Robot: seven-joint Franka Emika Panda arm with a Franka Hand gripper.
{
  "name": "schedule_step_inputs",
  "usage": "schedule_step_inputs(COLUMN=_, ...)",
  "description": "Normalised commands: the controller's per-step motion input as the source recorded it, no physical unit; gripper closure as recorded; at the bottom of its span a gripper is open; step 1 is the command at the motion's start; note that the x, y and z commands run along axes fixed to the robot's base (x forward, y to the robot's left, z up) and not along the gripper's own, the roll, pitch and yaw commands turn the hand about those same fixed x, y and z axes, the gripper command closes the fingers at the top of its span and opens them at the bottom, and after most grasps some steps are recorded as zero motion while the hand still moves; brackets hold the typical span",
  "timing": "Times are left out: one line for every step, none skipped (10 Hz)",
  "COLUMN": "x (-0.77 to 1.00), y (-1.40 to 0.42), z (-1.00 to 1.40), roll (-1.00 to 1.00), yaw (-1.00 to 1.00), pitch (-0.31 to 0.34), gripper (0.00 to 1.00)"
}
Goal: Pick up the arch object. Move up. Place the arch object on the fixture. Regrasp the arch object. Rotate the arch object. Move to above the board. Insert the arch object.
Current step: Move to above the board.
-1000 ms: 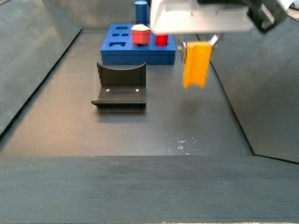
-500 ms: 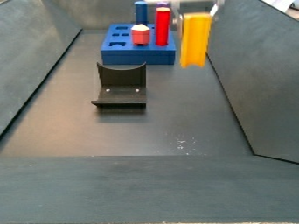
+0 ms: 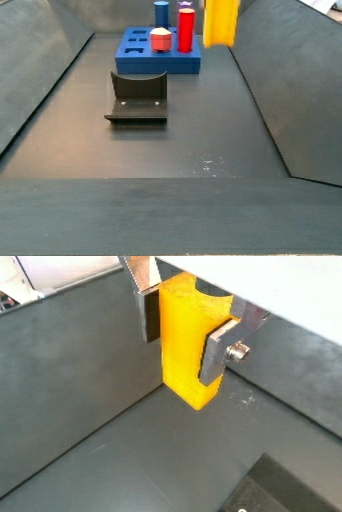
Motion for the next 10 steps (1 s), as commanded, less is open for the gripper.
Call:
schedule_step_inputs(x=0.09, y=-0.02, z=1.0, roll=-0.06, yaw=0.03, pitch=0.078, gripper=1.0)
schedule_step_inputs(x=0.07, y=-0.02, z=0.92, roll=-0.06, yaw=0.03, pitch=0.078, gripper=1.0)
schedule_step_inputs(x=0.05, y=-0.02, z=0.76, roll=-0.06, yaw=0.03, pitch=0.075, gripper=1.0)
schedule_step_inputs(x=0.03, y=-0.02, z=0.54, roll=-0.07, yaw=0.02, pitch=0.072, gripper=1.0)
schedule_step_inputs(x=0.02, y=-0.02, z=0.44, roll=-0.07, yaw=0.02, pitch=0.071, gripper=1.0)
schedule_step_inputs(x=0.02, y=-0.01, z=0.23, roll=-0.07, yaw=0.02, pitch=0.068, gripper=1.0)
schedule_step_inputs(x=0.11, y=-1.0, z=0.15, roll=0.02, yaw=-0.3, pitch=-0.036, gripper=1.0)
schedule_step_inputs(x=0.11, y=-1.0, z=0.14, roll=0.06, yaw=-0.27, pitch=-0.036, gripper=1.0)
schedule_step_inputs(x=0.11, y=-1.0, z=0.14, roll=0.07, yaw=-0.19, pitch=-0.024, gripper=1.0)
schedule_step_inputs(x=0.11, y=-1.0, z=0.15, roll=0.02, yaw=-0.08, pitch=0.004, gripper=1.0)
